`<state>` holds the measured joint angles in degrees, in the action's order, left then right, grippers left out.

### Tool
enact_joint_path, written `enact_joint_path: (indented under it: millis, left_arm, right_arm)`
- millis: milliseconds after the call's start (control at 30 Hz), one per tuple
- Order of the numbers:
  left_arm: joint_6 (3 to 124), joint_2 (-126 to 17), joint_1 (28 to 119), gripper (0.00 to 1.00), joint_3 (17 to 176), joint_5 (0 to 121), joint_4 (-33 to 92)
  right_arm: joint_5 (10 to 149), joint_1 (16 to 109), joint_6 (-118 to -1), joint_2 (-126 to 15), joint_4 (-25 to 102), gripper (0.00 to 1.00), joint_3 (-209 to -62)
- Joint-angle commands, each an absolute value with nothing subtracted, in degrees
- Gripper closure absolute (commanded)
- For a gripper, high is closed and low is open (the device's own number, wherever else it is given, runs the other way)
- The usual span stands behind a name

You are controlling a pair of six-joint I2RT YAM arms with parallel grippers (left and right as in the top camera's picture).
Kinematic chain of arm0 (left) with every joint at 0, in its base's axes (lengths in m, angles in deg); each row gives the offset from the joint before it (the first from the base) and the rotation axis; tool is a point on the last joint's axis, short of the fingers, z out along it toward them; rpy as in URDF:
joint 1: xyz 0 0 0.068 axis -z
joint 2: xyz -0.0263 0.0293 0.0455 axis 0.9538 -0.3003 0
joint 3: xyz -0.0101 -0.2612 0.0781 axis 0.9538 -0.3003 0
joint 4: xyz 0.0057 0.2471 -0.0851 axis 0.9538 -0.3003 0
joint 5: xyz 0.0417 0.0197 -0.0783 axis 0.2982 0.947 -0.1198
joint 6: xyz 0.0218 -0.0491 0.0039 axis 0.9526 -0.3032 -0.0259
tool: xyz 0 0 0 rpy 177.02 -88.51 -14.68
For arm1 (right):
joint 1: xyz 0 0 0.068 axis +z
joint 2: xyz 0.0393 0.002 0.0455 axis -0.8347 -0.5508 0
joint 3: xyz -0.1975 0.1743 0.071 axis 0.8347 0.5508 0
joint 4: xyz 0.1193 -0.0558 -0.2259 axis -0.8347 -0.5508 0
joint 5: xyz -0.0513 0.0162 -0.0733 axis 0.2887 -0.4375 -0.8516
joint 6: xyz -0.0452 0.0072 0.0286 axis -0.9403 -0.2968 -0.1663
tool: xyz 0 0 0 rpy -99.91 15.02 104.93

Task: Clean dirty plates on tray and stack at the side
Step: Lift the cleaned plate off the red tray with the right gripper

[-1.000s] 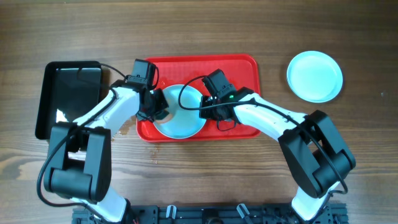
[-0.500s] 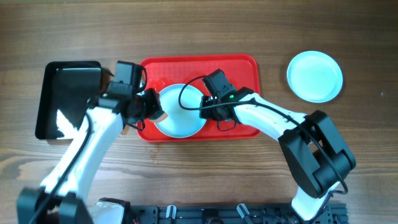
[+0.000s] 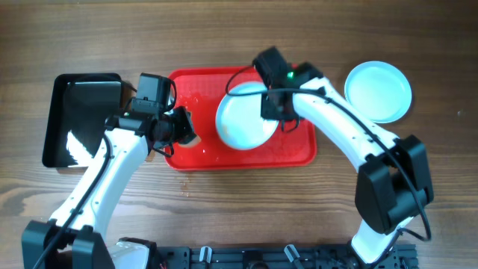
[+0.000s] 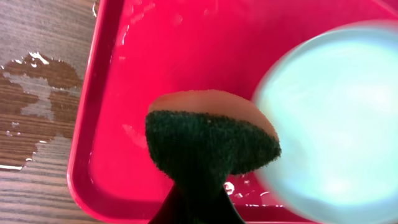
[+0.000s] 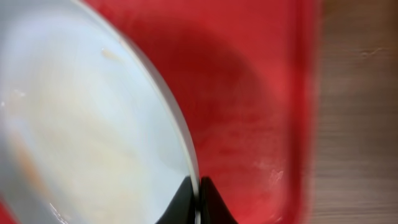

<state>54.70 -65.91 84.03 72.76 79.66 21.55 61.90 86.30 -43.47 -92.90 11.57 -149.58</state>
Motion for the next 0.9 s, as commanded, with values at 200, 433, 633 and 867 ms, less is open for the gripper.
enact_joint_path:
  millis: [200, 433, 633, 867]
  left_arm:
    - [55.99, -71.62, 83.59, 0.96, 72.54, 80.21, 24.80]
    - [55.99, -72.60, 83.59, 0.96, 72.54, 80.21, 25.04]
    - [55.99, -72.60, 83.59, 0.96, 72.54, 80.21, 25.02]
    - [55.99, -72.60, 83.59, 0.96, 72.54, 80.21, 24.96]
  right_arm:
    - [30.95, 87.83, -53.40, -90.65, 3.96, 0.96, -161.25]
    - [9.31, 93.57, -60.98, -90.67, 4.12, 0.96, -161.25]
    - [-2.14, 99.78, -73.31, -90.67, 10.10, 0.96, -161.23]
    - [-14.95, 105.09, -86.75, -90.67, 21.51, 0.96, -161.14]
